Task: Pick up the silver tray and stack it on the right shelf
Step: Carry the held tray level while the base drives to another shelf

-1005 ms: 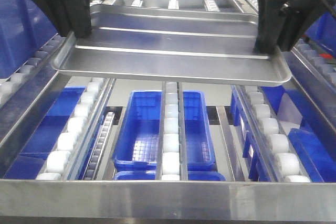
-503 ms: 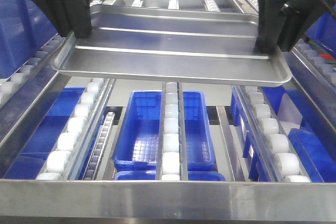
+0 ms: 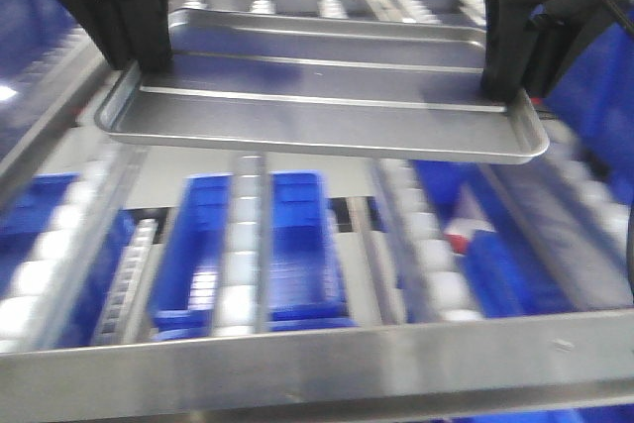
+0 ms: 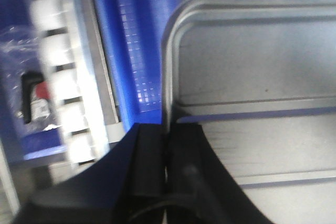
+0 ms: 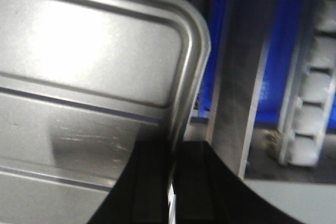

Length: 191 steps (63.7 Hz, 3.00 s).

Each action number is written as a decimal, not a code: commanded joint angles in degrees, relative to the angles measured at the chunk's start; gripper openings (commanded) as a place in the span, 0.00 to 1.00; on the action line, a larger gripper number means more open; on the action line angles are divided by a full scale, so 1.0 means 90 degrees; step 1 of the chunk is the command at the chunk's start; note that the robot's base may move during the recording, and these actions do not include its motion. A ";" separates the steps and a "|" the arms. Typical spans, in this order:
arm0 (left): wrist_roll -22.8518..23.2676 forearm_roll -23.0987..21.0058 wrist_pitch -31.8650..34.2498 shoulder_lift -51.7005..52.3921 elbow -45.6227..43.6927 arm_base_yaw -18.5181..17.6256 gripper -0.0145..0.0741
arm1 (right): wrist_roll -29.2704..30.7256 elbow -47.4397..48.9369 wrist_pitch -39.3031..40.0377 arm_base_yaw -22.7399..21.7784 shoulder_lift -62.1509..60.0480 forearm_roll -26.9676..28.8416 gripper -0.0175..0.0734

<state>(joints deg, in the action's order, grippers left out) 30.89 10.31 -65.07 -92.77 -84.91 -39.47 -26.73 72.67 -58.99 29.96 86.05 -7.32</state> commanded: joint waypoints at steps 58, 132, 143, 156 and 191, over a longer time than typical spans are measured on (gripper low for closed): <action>-0.0066 -0.0036 0.0301 0.0307 -0.0251 -0.0088 0.06 | 0.0222 0.0230 0.0273 0.0028 -0.0265 -0.0018 0.26; -0.0066 -0.0076 0.0301 0.0307 -0.0251 -0.0088 0.06 | 0.0222 0.0230 0.0273 0.0028 -0.0265 -0.0018 0.26; -0.0066 -0.0076 0.0301 0.0307 -0.0251 -0.0088 0.06 | 0.0222 0.0230 0.0273 0.0028 -0.0265 -0.0018 0.26; -0.0066 -0.0076 0.0297 0.0307 -0.0251 -0.0088 0.06 | 0.0222 0.0230 0.0273 0.0028 -0.0265 -0.0018 0.26; -0.0066 -0.0082 0.0286 0.0307 -0.0251 -0.0088 0.06 | 0.0222 0.0230 0.0266 0.0028 -0.0265 -0.0018 0.26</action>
<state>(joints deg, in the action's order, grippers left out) 30.98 10.11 -65.19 -92.77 -84.91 -39.47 -26.73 72.67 -59.30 29.96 86.05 -7.32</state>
